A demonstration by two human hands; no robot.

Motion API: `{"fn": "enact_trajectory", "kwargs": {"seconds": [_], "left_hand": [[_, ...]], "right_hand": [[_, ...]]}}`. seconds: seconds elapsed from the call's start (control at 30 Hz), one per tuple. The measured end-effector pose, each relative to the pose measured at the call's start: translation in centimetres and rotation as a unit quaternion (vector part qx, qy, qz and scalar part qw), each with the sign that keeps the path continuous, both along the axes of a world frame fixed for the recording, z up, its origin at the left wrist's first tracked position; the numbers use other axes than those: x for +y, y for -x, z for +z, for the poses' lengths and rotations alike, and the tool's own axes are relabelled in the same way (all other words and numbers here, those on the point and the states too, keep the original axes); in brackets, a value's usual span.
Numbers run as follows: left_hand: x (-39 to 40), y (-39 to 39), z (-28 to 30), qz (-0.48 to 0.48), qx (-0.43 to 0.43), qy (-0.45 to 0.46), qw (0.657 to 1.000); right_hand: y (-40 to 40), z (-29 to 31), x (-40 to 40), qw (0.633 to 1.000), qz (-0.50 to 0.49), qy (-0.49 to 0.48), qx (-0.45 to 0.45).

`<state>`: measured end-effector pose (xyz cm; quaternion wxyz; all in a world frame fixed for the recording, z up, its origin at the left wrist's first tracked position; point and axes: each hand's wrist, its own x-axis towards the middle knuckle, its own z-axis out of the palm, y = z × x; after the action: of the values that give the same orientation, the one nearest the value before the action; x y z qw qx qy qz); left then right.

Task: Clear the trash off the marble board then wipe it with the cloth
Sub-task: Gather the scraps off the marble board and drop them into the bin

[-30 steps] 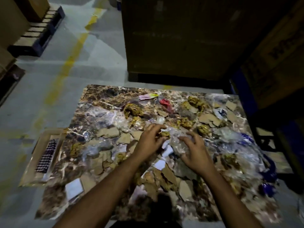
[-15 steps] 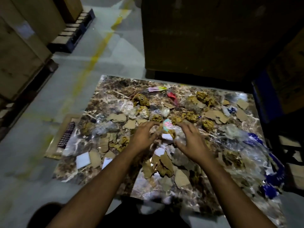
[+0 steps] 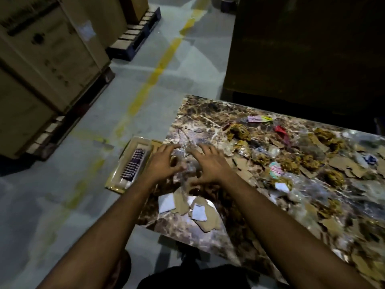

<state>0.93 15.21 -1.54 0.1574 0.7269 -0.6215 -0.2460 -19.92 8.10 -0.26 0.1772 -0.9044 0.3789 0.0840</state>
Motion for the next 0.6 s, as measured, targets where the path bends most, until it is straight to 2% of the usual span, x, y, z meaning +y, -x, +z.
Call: {"fn": "enact_trajectory", "kwargs": {"seconds": [0.17, 0.23, 0.33, 0.5, 0.6], "left_hand": [[0.5, -2.7, -3.1, -0.097, -0.028, -0.159, 0.982], [0.8, -2.4, -4.0, -0.12, -0.052, -0.163, 0.978], [1.0, -1.1, -4.4, -0.124, -0.09, -0.111, 0.982], [0.0, 0.0, -5.5, -0.105, -0.044, -0.087, 0.99], [-0.6, 0.2, -5.5, -0.091, -0.011, -0.066, 0.994]], "right_hand": [[-3.5, -2.5, -0.9, 0.991, -0.006, -0.027, 0.127], [-3.7, -3.2, -0.9, 0.987, -0.024, -0.034, 0.152], [-3.6, -3.8, -0.6, 0.981, -0.04, -0.06, 0.181], [-3.5, -4.4, 0.0, 0.993, -0.036, -0.026, 0.109], [-3.7, -4.6, 0.2, 0.995, -0.069, -0.033, 0.065]]}}
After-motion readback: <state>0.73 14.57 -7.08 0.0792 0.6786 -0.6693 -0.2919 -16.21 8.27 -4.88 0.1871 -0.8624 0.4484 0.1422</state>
